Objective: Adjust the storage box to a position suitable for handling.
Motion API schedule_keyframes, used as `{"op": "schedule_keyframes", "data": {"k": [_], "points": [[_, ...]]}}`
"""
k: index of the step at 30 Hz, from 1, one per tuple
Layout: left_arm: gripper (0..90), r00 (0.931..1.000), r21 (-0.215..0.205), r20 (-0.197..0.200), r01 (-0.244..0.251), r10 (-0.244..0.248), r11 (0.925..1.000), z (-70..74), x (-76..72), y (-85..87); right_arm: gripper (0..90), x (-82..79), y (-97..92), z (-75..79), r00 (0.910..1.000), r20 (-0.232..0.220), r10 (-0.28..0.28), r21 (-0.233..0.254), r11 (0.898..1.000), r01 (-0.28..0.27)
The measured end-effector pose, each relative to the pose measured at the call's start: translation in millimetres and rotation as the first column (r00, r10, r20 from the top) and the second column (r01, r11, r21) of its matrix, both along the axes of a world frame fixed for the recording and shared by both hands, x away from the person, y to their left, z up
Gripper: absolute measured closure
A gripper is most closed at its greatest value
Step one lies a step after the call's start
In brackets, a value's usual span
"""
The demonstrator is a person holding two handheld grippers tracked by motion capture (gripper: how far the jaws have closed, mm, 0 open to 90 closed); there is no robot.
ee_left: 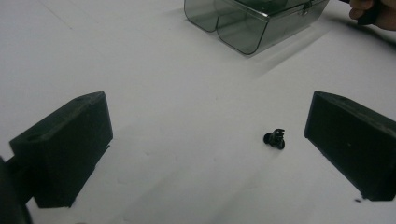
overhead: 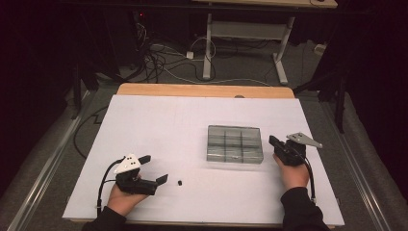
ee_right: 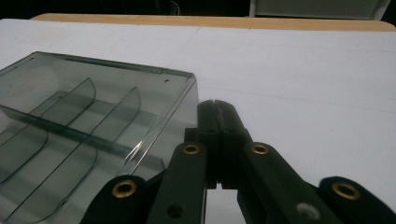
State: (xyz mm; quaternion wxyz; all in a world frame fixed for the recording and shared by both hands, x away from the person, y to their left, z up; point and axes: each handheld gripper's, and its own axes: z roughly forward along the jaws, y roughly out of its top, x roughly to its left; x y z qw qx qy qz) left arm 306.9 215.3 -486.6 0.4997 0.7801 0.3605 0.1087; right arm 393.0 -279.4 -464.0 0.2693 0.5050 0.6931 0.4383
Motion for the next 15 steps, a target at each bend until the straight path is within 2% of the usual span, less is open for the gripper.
{"op": "schedule_keyframes", "data": {"k": [1,2,7,11,15], "points": [[0.5,1.0000,0.017,0.005,-0.005,0.005,0.9998,-2.2,0.9,-1.8,90.0,3.3,-0.1,0.1,1.0000,-0.004,-0.001,0.000,1.000,0.001],[0.5,1.0000,0.017,0.005,-0.005,0.005,0.9998,-2.2,0.9,-1.8,90.0,3.3,-0.1,0.1,1.0000,-0.004,-0.001,0.000,1.000,0.001],[0.5,0.9998,0.011,0.017,-0.005,0.005,0.9999,-4.0,-0.4,-2.6,90.0,22.7,1.3,2.2,0.9995,-0.031,0.000,0.005,1.000,0.001],[0.8,0.9995,0.001,0.024,0.022,-0.022,0.9998,-4.3,-1.8,-2.4,90.0,34.1,2.5,3.5,0.9989,-0.045,-0.009,0.014,1.000,0.010],[0.8,0.9992,0.000,0.035,0.019,-0.019,0.9998,-4.3,-3.3,-2.4,90.0,45.6,5.4,4.6,0.9988,-0.050,-0.001,-0.008,1.000,0.000]]}}
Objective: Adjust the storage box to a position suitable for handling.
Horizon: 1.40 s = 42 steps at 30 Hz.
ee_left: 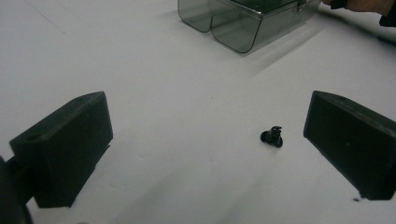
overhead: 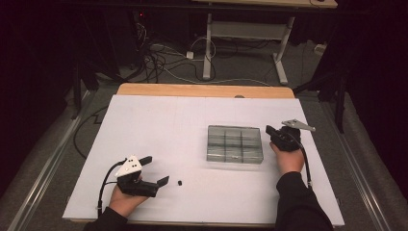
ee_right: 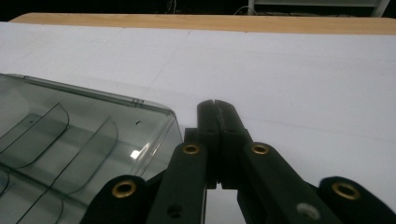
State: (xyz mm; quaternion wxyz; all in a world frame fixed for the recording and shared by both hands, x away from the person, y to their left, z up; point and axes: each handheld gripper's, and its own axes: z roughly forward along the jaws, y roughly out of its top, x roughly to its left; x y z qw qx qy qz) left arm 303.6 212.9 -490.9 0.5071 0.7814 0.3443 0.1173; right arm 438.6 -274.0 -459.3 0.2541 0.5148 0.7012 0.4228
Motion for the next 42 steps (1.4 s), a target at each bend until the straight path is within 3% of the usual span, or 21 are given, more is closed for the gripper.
{"op": "schedule_keyframes", "data": {"k": [8,20,25,35,42], "points": [[0.8,0.9999,-0.019,0.006,0.011,-0.011,0.9998,-0.3,-0.8,1.8,90.0,18.0,11.0,1.0,0.9995,-0.025,0.018,-0.022,1.000,-0.019],[0.9,0.9999,-0.019,0.003,0.014,-0.014,0.9997,-0.5,-0.5,1.8,90.0,23.6,18.8,0.5,0.9979,-0.039,0.053,-0.040,0.998,-0.054],[0.9,0.9999,-0.020,0.002,0.013,-0.013,0.9997,-0.5,-0.3,1.9,90.0,27.3,20.7,0.9,0.9966,-0.048,0.067,-0.071,0.995,-0.071],[0.9,0.9999,-0.022,-0.003,0.012,-0.012,0.9997,-0.6,0.1,2.1,90.0,26.9,21.3,-0.5,0.9954,-0.066,0.069,-0.068,0.995,-0.073],[0.9,1.0000,-0.020,-0.003,0.010,-0.010,0.9997,-0.6,-0.1,1.9,90.0,19.4,32.0,-0.2,0.9902,-0.080,0.114,-0.058,0.991,-0.119]]}}
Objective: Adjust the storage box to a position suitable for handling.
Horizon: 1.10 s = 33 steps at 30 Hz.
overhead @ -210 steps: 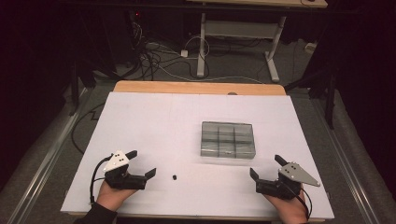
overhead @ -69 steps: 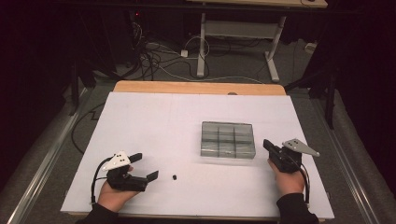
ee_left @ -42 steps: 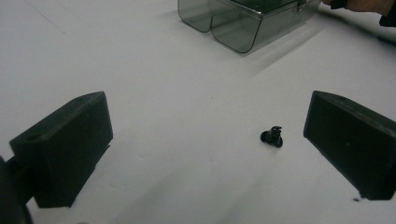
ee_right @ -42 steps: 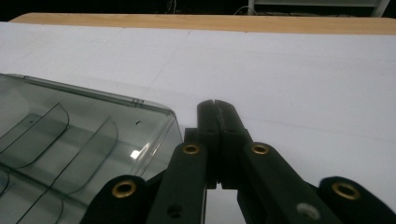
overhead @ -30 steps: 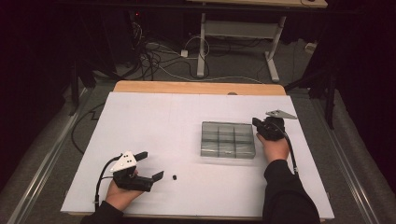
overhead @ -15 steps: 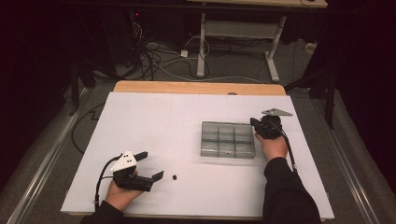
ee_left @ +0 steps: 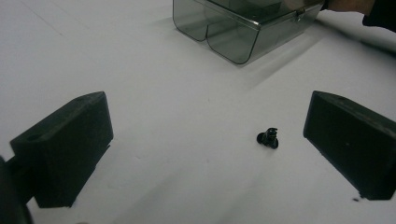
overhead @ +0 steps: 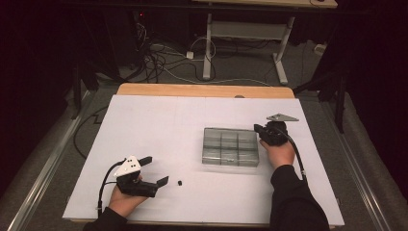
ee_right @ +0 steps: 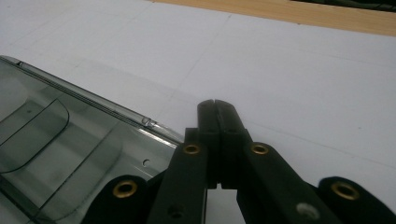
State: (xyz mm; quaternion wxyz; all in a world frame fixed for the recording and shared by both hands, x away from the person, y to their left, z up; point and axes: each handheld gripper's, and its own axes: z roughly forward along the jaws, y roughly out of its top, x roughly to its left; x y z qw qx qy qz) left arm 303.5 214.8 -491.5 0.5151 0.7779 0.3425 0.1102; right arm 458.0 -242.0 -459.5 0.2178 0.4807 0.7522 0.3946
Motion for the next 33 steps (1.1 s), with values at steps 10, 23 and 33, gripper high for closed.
{"op": "schedule_keyframes", "data": {"k": [10,23,33], "points": [[0.9,1.0000,0.002,0.003,0.000,0.000,1.0000,0.0,-0.4,-0.3,90.0,-15.8,15.2,-1.7,0.9992,0.016,0.037,-0.005,0.999,-0.037],[0.9,1.0000,0.001,0.003,0.001,-0.001,1.0000,-0.1,-0.3,-0.2,90.0,-30.6,44.7,-4.6,0.9956,0.020,0.092,0.008,0.996,-0.092],[0.9,1.0000,0.000,0.003,0.005,-0.005,1.0000,0.1,-0.8,0.2,90.0,-54.9,45.0,3.9,0.9921,0.066,0.107,0.011,0.994,-0.108]]}}
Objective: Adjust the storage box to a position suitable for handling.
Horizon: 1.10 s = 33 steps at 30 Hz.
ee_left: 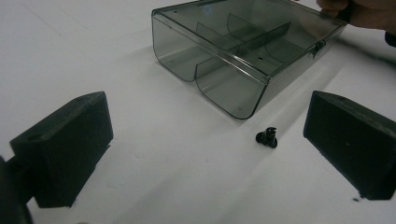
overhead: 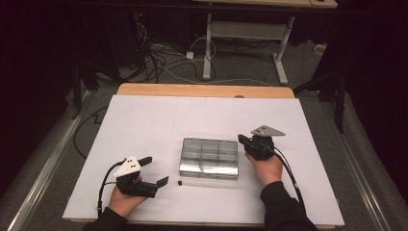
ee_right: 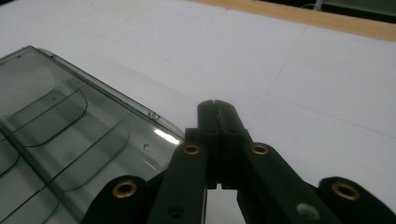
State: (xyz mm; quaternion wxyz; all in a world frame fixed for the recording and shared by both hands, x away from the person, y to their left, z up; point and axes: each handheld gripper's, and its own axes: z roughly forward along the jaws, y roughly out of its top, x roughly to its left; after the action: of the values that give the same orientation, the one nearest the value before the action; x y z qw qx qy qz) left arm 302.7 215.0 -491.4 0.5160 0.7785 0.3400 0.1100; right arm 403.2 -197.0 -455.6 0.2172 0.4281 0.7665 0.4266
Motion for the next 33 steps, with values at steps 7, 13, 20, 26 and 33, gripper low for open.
{"op": "schedule_keyframes", "data": {"k": [7,13,20,26,33], "points": [[0.9,1.0000,0.004,0.001,-0.001,0.001,1.0000,0.0,-0.2,-0.5,90.0,-45.5,-24.0,-6.8,0.9986,-0.043,0.031,0.034,0.999,-0.029],[0.9,1.0000,0.005,0.001,-0.004,0.004,1.0000,0.0,-0.2,-0.6,90.0,-62.0,-13.2,-21.0,0.9923,-0.099,0.075,0.030,0.997,-0.072],[1.0,1.0000,0.007,0.002,-0.005,0.005,1.0000,0.0,-0.4,-0.7,90.0,-61.0,1.0,-21.8,0.9924,-0.091,0.083,-0.014,0.996,-0.084],[1.0,1.0000,0.006,0.002,-0.004,0.004,1.0000,-0.1,-0.3,-0.7,90.0,-61.2,13.8,-22.7,0.9882,-0.094,0.121,-0.024,0.992,-0.123],[1.7,0.9999,0.001,-0.011,-0.003,0.003,1.0000,0.9,-0.9,1.2,90.0,-63.7,17.6,-20.6,0.9874,-0.084,0.135,-0.013,0.991,-0.136]]}}
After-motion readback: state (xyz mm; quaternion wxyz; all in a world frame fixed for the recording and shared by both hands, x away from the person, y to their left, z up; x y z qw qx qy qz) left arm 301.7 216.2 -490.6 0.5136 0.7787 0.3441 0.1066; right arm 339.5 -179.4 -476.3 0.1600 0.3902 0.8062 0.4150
